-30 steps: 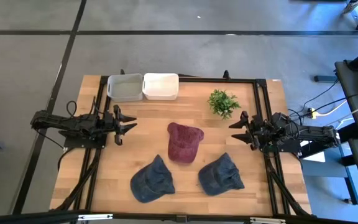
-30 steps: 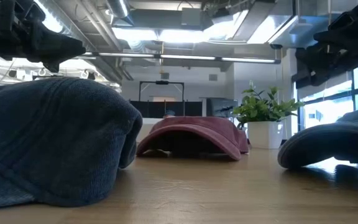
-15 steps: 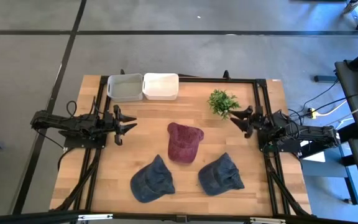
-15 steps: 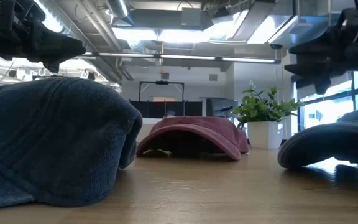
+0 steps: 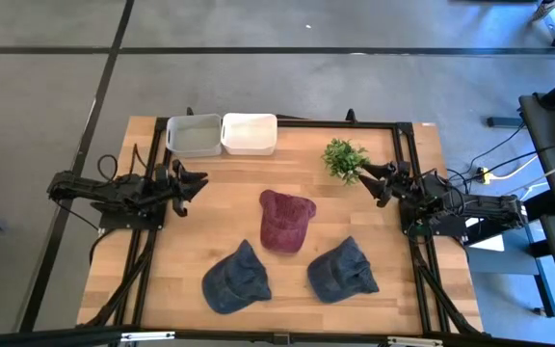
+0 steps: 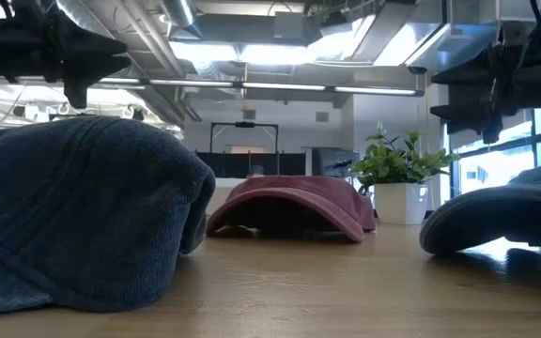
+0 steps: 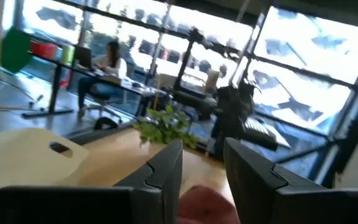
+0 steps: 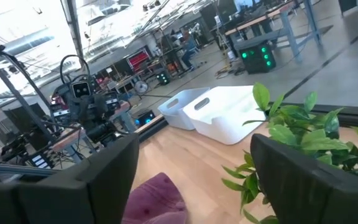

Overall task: Pick & Place hat
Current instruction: Put the red cap into the gray bin

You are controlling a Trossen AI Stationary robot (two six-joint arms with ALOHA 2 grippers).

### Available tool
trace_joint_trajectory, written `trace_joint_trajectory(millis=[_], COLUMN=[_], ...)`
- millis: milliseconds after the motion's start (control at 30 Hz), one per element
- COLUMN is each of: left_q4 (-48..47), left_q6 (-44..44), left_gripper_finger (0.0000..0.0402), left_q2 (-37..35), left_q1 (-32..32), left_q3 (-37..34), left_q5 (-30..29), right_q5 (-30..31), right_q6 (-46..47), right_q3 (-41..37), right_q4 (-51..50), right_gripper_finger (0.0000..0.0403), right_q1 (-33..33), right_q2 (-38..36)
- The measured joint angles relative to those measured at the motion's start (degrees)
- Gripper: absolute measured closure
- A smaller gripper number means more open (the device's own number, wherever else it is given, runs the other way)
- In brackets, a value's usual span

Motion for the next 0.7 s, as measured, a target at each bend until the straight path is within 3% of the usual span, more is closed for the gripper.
trace_joint_trajectory(millis=[367, 700], left_q4=[-0.1, 2.3], left_q6=[2.2, 1.2], left_gripper_finger=[0.0281, 0.0186], left_q2=[0.0, 0.0], left_q1=[0.0, 0.0], left_q3=[0.0, 0.0], left_q5=[-5.6, -8.1], right_q5=[0.7, 8.6], right_q6=[0.8, -3.2], right_q3=[0.0, 0.0], right_q4=[0.0, 0.4], right_gripper_finger=[0.0089, 0.0089], right_q1=[0.0, 0.0], right_q2=[0.0, 0.0])
